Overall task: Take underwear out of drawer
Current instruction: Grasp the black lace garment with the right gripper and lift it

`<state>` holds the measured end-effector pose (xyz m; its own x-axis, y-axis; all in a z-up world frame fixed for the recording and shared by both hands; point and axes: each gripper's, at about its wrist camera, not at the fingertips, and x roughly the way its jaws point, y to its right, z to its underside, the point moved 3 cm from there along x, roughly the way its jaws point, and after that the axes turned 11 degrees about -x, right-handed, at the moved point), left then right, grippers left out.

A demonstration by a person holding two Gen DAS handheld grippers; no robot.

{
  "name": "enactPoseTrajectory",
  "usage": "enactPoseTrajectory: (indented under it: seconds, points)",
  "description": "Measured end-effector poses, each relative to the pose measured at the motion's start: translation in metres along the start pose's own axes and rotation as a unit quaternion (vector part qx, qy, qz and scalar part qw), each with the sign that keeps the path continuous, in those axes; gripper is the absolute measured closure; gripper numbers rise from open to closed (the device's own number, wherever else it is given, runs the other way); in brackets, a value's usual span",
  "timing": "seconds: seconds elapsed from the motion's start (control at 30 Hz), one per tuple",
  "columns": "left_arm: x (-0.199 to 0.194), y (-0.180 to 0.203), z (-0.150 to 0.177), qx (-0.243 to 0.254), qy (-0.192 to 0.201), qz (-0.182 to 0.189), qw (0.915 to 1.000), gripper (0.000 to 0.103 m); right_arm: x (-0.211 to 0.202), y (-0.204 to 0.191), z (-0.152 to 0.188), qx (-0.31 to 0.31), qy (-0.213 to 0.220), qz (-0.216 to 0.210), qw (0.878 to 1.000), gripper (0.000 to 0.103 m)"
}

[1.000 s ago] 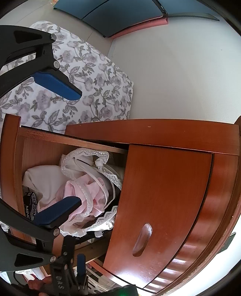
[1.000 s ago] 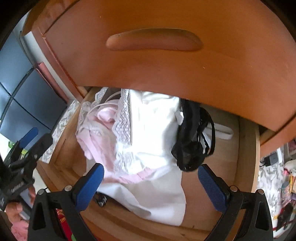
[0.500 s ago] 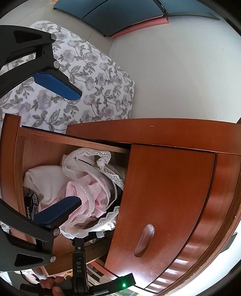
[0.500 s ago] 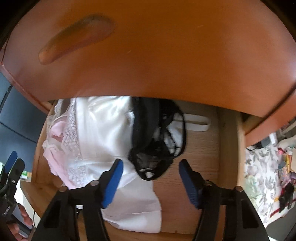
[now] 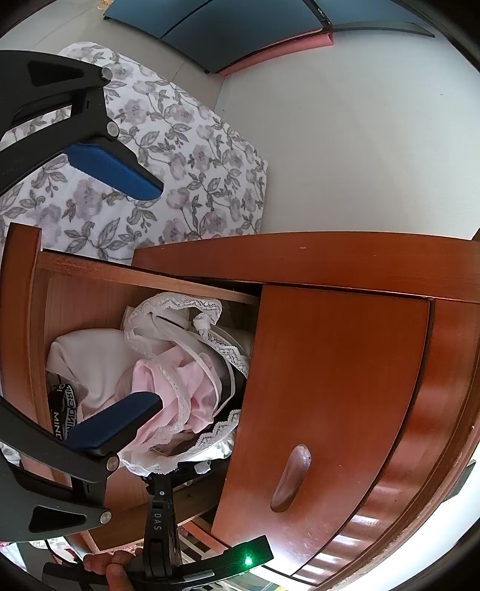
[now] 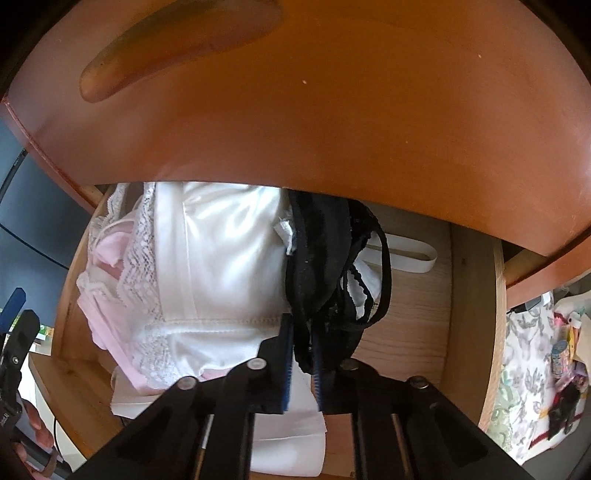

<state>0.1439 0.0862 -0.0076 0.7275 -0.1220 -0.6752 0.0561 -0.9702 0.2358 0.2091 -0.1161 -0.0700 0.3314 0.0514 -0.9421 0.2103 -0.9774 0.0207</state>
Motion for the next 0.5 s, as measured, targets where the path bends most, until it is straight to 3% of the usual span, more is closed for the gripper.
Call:
enactPoseTrajectory:
  seconds: [0.5]
  points:
    - [0.000,-0.001,0.000,0.001,0.000,0.000,1.0000,0.000,-0.016,-0.004,0.012,-0.011,0.008,-0.027,1.000,0.101]
